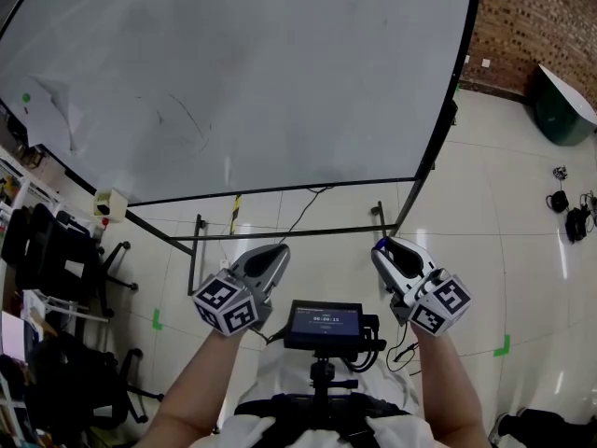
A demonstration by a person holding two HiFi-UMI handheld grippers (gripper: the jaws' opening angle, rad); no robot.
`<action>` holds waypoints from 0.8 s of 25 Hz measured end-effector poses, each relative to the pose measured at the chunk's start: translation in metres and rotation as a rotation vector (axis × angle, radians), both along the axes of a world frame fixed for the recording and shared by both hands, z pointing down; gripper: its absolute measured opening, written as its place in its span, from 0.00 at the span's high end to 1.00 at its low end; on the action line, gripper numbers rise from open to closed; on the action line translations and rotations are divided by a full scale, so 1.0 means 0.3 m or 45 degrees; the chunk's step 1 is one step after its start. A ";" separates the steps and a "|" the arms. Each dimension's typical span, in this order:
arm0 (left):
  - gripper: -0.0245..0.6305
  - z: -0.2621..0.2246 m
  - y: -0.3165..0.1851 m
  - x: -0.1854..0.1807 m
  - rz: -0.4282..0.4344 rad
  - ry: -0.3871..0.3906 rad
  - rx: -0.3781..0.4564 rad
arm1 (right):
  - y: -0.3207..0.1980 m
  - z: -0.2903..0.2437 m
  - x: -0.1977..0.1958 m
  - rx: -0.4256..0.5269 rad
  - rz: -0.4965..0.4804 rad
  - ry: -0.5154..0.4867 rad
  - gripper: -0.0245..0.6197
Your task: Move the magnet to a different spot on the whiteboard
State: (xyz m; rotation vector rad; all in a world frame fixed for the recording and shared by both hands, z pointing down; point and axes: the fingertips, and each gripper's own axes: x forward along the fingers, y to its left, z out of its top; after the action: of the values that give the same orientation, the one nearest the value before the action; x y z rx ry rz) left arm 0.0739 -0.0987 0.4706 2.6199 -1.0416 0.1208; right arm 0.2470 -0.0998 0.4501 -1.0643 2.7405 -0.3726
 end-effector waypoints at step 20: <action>0.91 -0.050 -0.016 -0.240 -0.274 0.047 -0.005 | -0.123 -0.119 -0.183 0.131 -0.169 0.070 0.72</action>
State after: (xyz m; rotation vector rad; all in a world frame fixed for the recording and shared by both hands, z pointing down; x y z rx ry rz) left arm 0.0019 -0.1036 0.4556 2.4768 -1.2998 0.0250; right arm 0.1922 -0.1368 0.4146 -0.8836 2.8526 -0.2207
